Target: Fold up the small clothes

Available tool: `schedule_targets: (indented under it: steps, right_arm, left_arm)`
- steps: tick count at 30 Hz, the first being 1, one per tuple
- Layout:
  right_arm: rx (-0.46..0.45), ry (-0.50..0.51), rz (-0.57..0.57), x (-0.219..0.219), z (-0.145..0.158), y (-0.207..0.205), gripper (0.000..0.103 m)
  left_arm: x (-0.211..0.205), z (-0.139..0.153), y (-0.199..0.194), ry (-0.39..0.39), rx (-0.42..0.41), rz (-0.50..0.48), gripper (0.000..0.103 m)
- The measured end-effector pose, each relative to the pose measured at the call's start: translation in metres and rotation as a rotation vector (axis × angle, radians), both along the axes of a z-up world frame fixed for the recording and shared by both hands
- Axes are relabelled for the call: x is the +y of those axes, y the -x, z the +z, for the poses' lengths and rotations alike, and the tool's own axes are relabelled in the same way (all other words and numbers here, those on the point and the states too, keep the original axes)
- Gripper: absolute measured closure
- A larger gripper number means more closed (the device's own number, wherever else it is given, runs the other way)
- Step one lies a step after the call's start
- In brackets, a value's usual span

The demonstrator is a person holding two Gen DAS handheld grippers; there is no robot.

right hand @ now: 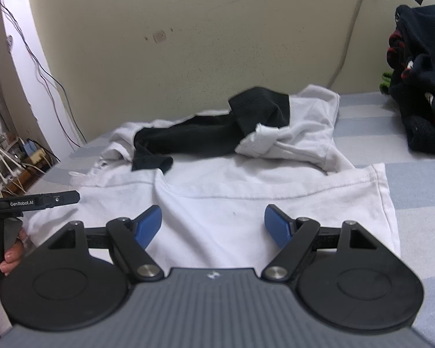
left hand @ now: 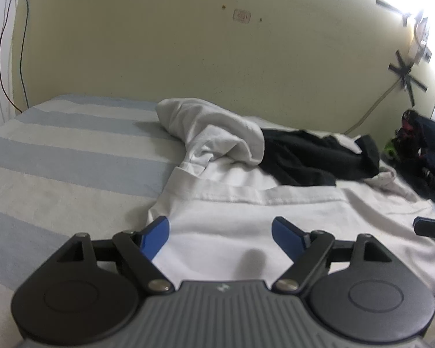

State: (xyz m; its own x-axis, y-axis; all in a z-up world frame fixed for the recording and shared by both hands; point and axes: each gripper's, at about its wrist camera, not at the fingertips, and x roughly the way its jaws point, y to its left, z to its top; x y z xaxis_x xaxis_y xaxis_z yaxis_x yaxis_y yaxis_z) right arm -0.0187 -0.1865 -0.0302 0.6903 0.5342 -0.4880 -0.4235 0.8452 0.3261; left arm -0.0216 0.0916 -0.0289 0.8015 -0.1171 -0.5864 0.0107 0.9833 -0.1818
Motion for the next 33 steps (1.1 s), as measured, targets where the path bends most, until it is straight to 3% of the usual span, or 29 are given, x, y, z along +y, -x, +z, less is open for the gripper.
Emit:
schedule_targets:
  steps: [6, 11, 15, 21, 24, 27, 29, 31, 33]
  right_arm:
    - [-0.005, 0.031, -0.013, 0.005, 0.001, -0.001, 0.023]
    - [0.029, -0.027, 0.013, -0.008, 0.007, 0.001, 0.023]
    - [-0.008, -0.031, -0.006, -0.028, 0.03, 0.003, 0.023]
    - [-0.031, -0.026, -0.053, -0.058, 0.061, -0.017, 0.023]
    - [-0.048, -0.012, -0.074, -0.072, 0.079, -0.034, 0.023]
    - [-0.095, 0.012, -0.087, -0.078, 0.105, -0.066, 0.023]
    - [-0.111, 0.035, -0.093, -0.073, 0.12, -0.099, 0.025]
    - [-0.097, 0.048, -0.109, -0.064, 0.126, -0.138, 0.028]
    - [-0.038, 0.001, -0.111, -0.055, 0.121, -0.181, 0.03]
  left_arm:
    - [-0.004, 0.0, -0.002, -0.037, 0.01, -0.003, 0.022]
    - [0.011, 0.004, 0.016, 0.053, -0.047, -0.012, 0.02]
    - [0.025, 0.006, 0.024, 0.138, -0.066, -0.004, 0.02]
    - [0.028, 0.012, 0.018, 0.163, -0.03, -0.042, 0.016]
    - [0.042, 0.041, 0.009, 0.158, -0.06, -0.077, 0.012]
    - [0.052, 0.089, -0.024, 0.11, -0.118, -0.097, 0.011]
    - [0.049, 0.113, -0.061, 0.074, -0.112, -0.113, 0.016]
    - [0.038, 0.124, -0.108, 0.019, -0.082, -0.142, 0.026]
    - [0.024, 0.12, -0.161, -0.009, -0.011, -0.154, 0.044]
